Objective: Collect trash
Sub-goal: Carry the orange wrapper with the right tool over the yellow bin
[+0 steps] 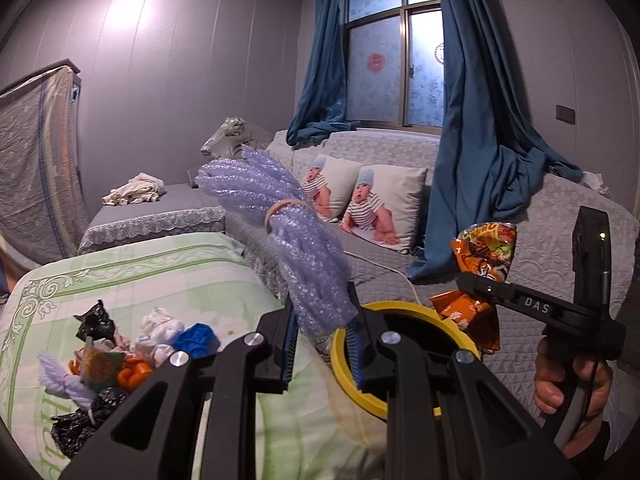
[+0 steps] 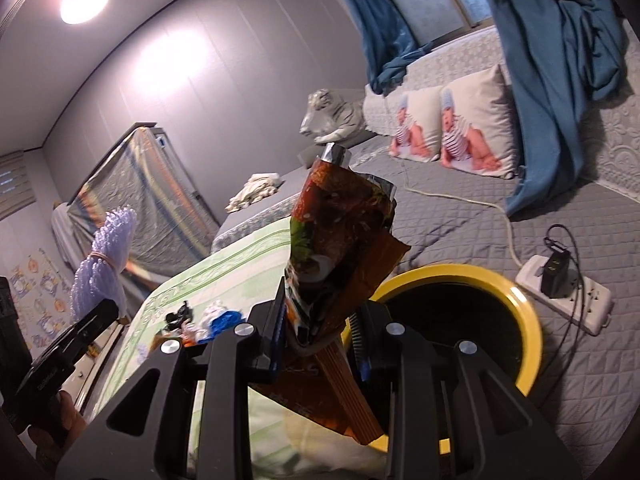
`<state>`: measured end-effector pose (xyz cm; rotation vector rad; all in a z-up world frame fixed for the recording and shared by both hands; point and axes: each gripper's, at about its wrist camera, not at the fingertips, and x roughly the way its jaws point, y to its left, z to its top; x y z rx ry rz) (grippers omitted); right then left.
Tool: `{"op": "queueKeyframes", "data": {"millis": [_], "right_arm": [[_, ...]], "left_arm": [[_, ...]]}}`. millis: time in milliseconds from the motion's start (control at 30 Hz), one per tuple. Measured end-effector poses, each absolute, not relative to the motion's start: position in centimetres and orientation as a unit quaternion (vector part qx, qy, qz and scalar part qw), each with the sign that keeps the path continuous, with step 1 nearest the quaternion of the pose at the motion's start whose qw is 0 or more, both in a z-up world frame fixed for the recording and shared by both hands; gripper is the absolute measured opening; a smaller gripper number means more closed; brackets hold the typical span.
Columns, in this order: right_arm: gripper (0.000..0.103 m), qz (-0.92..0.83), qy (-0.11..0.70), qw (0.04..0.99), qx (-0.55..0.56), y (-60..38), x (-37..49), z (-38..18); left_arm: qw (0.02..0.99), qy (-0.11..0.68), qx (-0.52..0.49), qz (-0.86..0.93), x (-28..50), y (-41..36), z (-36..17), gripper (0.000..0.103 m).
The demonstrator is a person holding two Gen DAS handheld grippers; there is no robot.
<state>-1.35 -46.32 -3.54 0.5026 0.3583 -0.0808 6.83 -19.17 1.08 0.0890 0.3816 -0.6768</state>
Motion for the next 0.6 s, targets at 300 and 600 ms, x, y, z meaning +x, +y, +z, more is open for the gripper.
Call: {"op": "queueKeyframes", "data": {"millis": [300,600], "right_arm": [[0.026,-0.086,0.183,0.946,0.254,-49.3,-0.8,-4.7],[0.026,-0.128,0.212,0.929,0.275,-52.6,0.8,-7.4]], "left_arm": [[0.908,0.19,0.058,-0.369,7.7,-23.7,-0.4,0.021],[0.888,0.225,0.072,-0.395,9.3,-28.5,-3.0,0.021]]}}
